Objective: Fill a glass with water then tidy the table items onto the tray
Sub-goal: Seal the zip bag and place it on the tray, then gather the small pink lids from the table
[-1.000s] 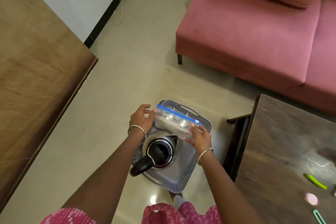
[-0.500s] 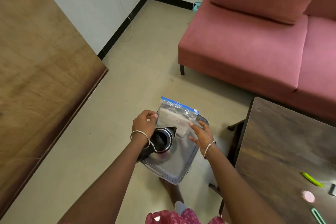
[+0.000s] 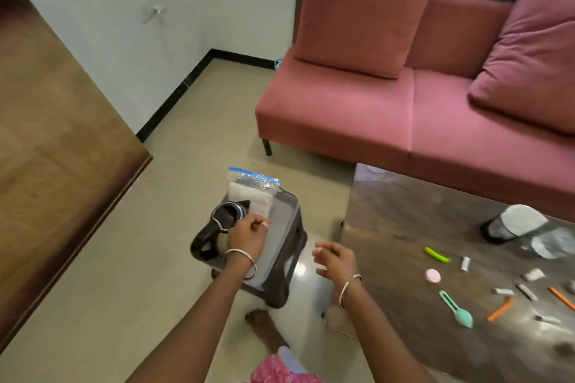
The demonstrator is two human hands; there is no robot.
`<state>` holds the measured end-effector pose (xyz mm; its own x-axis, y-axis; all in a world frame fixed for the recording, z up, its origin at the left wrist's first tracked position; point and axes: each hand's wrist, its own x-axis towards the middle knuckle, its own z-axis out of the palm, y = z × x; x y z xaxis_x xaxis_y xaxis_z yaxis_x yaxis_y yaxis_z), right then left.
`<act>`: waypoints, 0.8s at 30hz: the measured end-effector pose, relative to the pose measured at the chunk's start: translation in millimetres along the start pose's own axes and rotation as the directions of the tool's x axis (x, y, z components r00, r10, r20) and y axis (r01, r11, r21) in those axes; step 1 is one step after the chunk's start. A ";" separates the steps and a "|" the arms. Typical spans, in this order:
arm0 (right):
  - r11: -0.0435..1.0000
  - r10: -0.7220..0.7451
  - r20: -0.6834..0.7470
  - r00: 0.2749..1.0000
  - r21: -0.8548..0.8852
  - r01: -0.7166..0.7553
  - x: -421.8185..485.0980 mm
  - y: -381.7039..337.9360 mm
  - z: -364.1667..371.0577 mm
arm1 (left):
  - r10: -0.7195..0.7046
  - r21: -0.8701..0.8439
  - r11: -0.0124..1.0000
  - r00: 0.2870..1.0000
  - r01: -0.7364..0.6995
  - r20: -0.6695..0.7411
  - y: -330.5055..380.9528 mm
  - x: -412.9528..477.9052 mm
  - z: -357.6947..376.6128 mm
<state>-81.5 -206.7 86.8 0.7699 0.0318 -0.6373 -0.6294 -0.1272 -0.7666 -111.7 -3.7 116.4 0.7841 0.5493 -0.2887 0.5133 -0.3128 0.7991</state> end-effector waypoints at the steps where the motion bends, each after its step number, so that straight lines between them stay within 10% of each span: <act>1: 1.000 -0.013 -0.011 1.000 0.007 0.013 -11.9 3.0 -17.6 | 0.013 -0.022 1.000 1.000 -0.012 0.023 5.2 -14.7 11.1; 24: 0.968 0.094 -0.445 0.891 0.250 0.023 -94.7 74.2 -374.2 | 0.038 -0.018 0.999 0.876 -0.033 0.481 121.1 -218.3 306.0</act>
<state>-161.7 -590.1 119.4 0.6735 -0.4247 -0.6050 -0.6179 0.1259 -0.7761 -113.9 -398.6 114.9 0.8739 0.0965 -0.4765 0.4808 -0.3164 0.8177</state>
